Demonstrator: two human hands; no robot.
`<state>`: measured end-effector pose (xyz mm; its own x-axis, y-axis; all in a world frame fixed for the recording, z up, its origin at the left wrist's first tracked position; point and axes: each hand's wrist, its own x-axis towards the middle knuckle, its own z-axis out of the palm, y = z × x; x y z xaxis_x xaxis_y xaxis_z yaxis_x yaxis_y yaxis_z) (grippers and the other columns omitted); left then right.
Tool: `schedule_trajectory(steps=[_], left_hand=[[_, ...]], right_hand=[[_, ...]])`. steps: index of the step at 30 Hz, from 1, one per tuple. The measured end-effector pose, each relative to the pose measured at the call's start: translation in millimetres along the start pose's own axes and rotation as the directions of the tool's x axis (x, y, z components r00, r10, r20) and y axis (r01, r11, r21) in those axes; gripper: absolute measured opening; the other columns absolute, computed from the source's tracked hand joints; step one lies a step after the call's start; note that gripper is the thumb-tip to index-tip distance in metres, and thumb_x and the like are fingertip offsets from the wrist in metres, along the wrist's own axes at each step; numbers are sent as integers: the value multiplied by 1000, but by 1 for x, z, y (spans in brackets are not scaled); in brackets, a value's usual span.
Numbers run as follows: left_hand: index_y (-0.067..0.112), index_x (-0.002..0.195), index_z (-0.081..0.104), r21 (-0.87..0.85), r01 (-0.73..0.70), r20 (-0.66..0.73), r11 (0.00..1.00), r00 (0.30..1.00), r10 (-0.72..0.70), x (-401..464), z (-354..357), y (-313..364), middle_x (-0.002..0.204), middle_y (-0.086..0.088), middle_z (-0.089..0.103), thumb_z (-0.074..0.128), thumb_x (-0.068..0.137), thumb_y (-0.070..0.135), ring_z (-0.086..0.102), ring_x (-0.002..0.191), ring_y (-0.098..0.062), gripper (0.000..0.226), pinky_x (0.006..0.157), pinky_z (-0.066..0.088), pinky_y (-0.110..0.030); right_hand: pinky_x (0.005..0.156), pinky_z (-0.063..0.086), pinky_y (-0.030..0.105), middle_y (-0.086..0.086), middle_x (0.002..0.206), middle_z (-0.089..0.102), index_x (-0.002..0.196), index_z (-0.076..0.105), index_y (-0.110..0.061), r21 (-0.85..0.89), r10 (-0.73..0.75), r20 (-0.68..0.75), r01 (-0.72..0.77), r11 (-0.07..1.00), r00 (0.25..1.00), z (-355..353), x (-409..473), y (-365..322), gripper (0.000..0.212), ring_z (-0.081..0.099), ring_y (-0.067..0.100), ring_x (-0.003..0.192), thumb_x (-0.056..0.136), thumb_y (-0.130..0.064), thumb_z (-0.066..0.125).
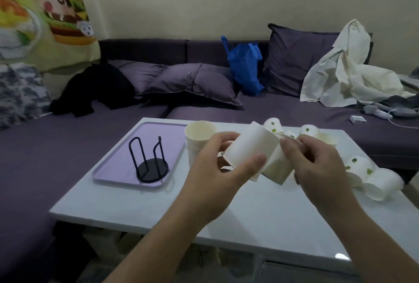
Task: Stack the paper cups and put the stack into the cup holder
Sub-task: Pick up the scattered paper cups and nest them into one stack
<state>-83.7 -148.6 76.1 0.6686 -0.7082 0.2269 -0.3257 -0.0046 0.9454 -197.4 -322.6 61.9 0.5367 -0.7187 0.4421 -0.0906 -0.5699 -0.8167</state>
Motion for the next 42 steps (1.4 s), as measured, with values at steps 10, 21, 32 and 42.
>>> schedule_trajectory(steps=[10, 21, 32, 42], left_hand=[[29, 118, 65, -88, -183, -383, 979, 913, 137, 26, -67, 13, 106, 6, 75, 70, 81, 59, 73, 91, -3, 49, 70, 55, -17], [28, 127, 61, 408, -217, -290, 887, 890, 351, 50, -87, 2, 118, 18, 67, 80, 81, 55, 64, 109, -2, 57, 81, 46, -8], [33, 145, 55, 599, -103, -68, 794, 982, 179, 55, -68, -15, 142, 17, 58, 68, 89, 63, 51, 121, -4, 65, 98, 40, -20], [36, 153, 35, 367, 2, -123, 930, 991, 46, 51, -62, -30, 138, 22, 59, 84, 80, 56, 60, 121, -6, 90, 105, 50, -33]], right_hand=[[59, 48, 48, 36, 93, 57, 91, 71, 2, 401, 147, 12, -139, 905, 989, 45, 14, -15, 48, 53, 24, 63, 105, -40, 54], [69, 64, 52, 24, 118, 67, 98, 77, -17, 475, 249, 27, -232, 849, 968, 59, 20, -4, 36, 66, 29, 93, 111, -35, 48], [93, 62, 49, -3, 102, 76, 95, 82, -27, 503, 216, 17, -195, 842, 976, 57, 29, -11, 37, 70, 25, 110, 110, -38, 50], [85, 50, 16, 5, 121, 51, 106, 57, -29, 130, -279, -103, 291, 948, 955, 67, 40, -46, 15, 58, 11, 106, 110, -39, 48]])
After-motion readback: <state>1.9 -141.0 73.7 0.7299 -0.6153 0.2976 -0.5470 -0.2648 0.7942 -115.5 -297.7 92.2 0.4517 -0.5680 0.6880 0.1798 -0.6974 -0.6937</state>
